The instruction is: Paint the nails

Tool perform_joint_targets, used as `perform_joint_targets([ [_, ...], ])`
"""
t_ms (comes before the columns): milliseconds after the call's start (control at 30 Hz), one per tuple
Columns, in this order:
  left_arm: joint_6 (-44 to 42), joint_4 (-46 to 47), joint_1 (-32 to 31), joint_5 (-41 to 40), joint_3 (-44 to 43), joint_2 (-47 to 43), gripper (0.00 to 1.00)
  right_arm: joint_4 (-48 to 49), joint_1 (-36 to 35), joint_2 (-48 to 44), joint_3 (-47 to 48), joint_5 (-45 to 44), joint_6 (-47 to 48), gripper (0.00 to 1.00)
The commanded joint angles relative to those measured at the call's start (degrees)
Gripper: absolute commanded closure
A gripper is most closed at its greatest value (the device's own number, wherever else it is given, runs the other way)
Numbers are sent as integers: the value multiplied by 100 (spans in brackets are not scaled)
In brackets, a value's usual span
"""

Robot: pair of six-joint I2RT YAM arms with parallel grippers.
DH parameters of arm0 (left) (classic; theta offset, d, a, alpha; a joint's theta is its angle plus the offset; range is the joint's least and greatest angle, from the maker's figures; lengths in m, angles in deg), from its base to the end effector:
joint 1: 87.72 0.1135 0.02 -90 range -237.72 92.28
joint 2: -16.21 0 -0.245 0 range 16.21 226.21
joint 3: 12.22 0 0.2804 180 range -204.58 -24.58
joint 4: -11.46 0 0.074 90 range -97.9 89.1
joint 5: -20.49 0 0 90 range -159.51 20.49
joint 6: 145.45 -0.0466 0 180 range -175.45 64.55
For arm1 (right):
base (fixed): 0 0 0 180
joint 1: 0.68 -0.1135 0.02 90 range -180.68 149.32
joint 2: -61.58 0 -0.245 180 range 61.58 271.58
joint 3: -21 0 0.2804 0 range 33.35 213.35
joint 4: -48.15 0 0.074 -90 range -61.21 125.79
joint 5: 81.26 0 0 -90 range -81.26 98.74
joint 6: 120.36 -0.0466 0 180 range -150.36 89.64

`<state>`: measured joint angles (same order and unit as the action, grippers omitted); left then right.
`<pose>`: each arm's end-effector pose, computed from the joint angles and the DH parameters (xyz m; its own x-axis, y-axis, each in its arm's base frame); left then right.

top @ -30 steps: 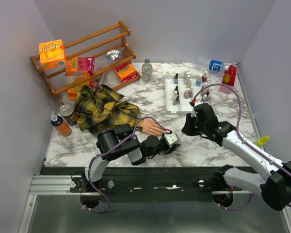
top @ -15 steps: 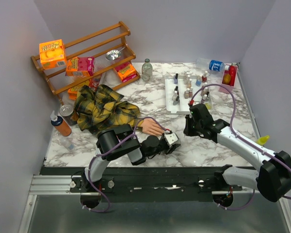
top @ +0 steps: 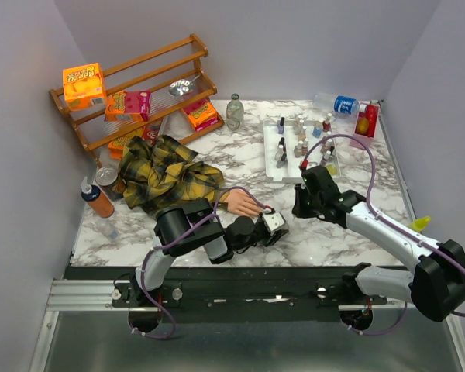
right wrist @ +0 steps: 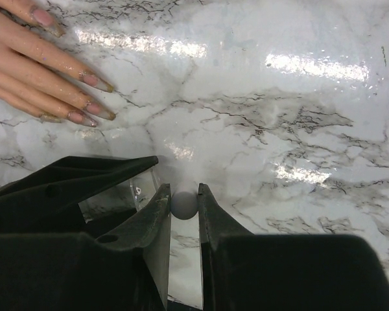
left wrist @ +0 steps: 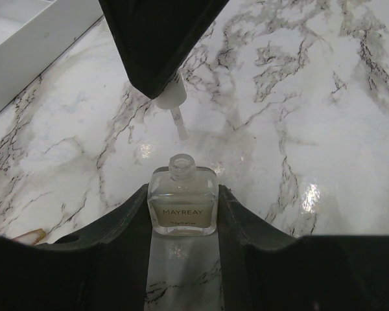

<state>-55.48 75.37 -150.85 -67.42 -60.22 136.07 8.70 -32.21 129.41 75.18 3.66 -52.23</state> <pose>0.1561 -0.3118 0.0428 -0.0620 0.1236 -0.9904 0.9078 0.4194 -0.0045 0.2343 0.1389 0.1779 -0.8097 -0.0615 -0.5836 -0.1874 0.9695 0.1579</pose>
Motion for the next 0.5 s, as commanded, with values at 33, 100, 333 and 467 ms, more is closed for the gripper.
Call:
perform_joint_targets([
  [33, -85, 274, -67, -165, -31, 108, 67, 20, -38, -16, 36, -2, 42, 99],
  [100, -85, 274, -67, -165, -31, 108, 64, 20, -38, -25, 36, -10, 51, 99],
  [333, -111, 310, -85, -165, 13, 65, 46, -33, -38, -59, 71, -81, 25, 99],
  [467, -129, 327, -94, -314, 39, 29, 41, -51, -38, -86, 89, -107, 16, 99],
])
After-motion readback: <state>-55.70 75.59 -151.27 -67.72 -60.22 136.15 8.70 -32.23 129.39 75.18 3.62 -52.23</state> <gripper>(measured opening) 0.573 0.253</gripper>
